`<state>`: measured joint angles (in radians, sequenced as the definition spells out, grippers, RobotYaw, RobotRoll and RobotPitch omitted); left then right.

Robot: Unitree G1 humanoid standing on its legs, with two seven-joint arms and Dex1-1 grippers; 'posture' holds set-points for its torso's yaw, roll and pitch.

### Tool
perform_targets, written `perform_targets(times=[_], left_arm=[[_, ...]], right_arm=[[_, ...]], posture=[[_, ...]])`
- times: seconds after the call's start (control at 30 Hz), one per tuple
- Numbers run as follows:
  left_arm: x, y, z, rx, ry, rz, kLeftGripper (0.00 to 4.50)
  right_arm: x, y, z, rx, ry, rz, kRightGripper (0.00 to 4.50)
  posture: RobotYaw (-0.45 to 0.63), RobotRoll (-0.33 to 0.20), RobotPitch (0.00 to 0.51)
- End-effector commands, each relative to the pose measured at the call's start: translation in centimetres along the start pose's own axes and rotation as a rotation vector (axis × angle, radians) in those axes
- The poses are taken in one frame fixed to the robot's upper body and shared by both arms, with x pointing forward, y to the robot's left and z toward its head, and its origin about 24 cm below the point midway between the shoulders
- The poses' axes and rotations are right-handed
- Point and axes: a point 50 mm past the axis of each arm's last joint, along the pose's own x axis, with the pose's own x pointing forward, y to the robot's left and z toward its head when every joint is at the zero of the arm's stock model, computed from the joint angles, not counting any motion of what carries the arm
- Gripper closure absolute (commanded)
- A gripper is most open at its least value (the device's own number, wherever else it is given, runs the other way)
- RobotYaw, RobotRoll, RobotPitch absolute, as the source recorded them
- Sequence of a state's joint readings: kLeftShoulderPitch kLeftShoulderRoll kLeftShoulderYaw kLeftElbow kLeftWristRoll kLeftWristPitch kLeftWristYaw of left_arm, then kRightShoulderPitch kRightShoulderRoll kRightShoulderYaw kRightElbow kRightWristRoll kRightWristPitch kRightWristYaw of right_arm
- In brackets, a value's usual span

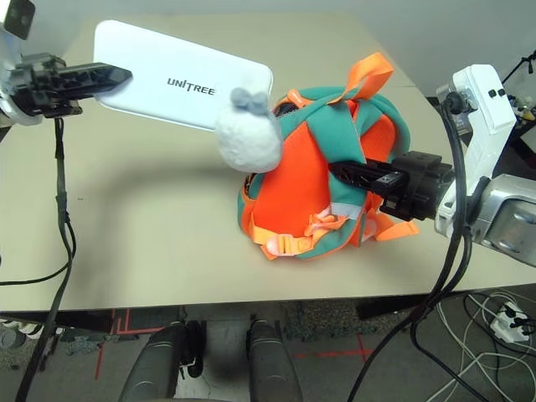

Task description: Put the pencil case into the backpack and zip it.

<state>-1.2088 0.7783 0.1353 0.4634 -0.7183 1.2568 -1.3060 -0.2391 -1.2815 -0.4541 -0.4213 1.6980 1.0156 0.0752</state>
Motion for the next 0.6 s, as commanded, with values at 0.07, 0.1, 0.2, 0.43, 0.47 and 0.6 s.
perform_targets(times=[0.07,0.1,0.2,0.43,0.47,0.6], left_arm=[[0.4,-0.4,-1.3,-0.027,0.043,-0.027,3.07],[0.6,-0.1,-1.8,-0.035,0.052,-0.015,3.07],[1.3,0.8,-2.9,-0.04,0.059,0.027,3.07],[2.2,2.3,-3.7,-0.008,0.047,0.097,3.07],[2.3,2.4,-3.8,0.0,0.055,0.099,3.08],[3.3,2.6,-4.0,0.021,0.074,0.076,3.08]], right_arm=[[0.4,0.0,-0.2,-0.005,0.018,0.011,4.26],[0.5,0.1,-0.2,-0.007,0.014,0.016,4.26],[0.6,0.3,0.0,-0.013,0.005,0.025,4.26],[0.6,0.5,0.1,-0.018,-0.002,0.03,4.26],[0.6,0.5,0.1,-0.019,-0.003,0.031,4.26],[0.6,0.7,0.1,-0.022,-0.005,0.036,4.26]], posture=[[0.02,0.0,0.173],[0.02,0.0,0.173],[0.01,0.0,0.174],[0.0,0.0,0.175],[0.0,0.0,0.175],[0.0,0.0,0.176]])
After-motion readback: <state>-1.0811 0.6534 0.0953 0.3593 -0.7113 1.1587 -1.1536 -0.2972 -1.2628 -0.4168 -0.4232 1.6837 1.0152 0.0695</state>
